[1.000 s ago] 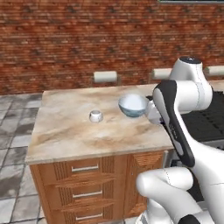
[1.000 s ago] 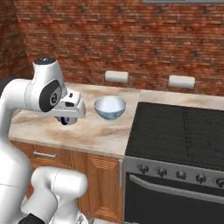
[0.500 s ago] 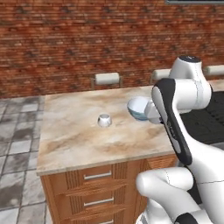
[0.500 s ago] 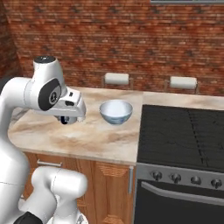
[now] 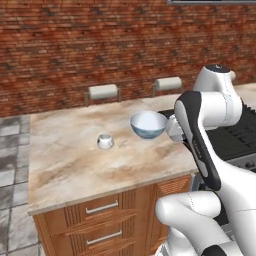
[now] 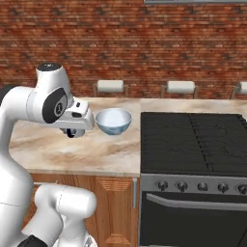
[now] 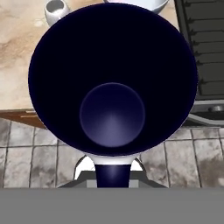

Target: Clear the mugs and bowl far away from the sink.

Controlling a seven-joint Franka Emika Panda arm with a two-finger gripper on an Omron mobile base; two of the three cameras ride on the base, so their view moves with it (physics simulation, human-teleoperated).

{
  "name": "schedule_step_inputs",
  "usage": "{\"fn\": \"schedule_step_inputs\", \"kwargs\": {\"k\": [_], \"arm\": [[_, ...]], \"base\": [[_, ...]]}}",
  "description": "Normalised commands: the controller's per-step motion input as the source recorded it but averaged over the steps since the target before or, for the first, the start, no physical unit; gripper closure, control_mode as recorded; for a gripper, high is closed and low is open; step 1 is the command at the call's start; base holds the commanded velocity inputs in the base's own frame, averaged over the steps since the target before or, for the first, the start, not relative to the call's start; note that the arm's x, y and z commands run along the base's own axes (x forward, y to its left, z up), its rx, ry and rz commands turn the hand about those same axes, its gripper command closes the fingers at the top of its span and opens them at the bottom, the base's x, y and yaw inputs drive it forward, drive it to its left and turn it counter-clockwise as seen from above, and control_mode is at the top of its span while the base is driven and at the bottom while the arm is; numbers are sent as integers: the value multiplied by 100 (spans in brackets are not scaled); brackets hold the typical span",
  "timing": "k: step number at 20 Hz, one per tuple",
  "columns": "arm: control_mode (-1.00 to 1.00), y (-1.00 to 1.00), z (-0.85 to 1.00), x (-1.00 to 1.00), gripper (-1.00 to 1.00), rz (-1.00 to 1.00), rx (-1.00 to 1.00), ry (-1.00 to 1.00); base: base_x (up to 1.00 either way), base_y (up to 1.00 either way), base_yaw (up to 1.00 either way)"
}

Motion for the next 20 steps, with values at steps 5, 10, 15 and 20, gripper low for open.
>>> {"fn": "schedule_step_inputs", "kwargs": {"k": [5, 10, 15, 20], "arm": [[100, 0, 0, 0, 100, 0, 0, 0], [-100, 0, -50, 20, 100, 0, 2, 0], [-100, 4, -57, 26, 100, 0, 3, 0], [-100, 6, -42, 27, 100, 0, 0, 0]], "base": [[26, 14, -7], [7, 0, 0], [0, 0, 0], [0, 0, 0]]}}
